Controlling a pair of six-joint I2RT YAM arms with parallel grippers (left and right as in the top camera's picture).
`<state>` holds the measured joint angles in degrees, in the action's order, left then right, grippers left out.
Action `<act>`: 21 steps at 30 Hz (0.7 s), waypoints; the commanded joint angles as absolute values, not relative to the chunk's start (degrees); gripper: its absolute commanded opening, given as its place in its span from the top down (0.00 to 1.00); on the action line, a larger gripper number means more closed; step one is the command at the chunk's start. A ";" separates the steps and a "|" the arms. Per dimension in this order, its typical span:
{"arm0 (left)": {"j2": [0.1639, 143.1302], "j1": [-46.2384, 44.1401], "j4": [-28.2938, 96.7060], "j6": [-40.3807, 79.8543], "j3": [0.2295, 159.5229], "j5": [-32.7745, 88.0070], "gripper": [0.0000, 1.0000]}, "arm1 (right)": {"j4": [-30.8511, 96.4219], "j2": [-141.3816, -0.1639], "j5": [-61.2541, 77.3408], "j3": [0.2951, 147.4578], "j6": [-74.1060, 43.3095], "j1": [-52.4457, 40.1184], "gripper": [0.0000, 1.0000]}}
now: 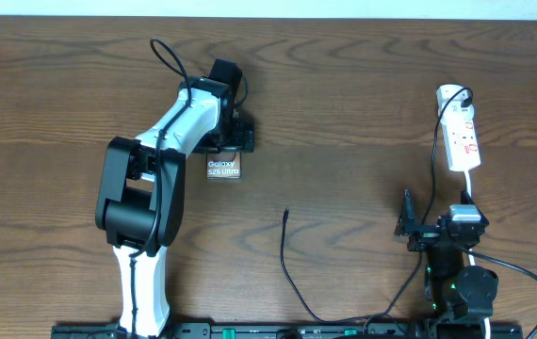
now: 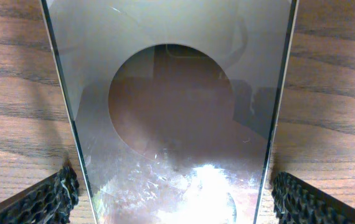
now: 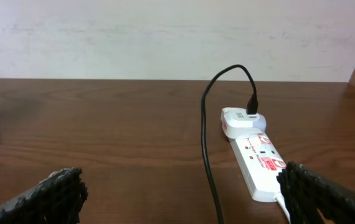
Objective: Plug charger to phone and switch on socket
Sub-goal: 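Close the left gripper on the phone's sides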
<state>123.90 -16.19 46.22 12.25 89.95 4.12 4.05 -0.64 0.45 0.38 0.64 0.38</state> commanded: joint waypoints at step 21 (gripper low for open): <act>124.53 -15.94 46.13 12.10 89.36 3.84 0.06 | 4.29 -0.32 0.75 0.30 0.27 -0.10 0.01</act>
<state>123.87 -16.16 46.22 12.21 89.95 4.08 4.05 -0.64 0.45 0.38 0.64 0.40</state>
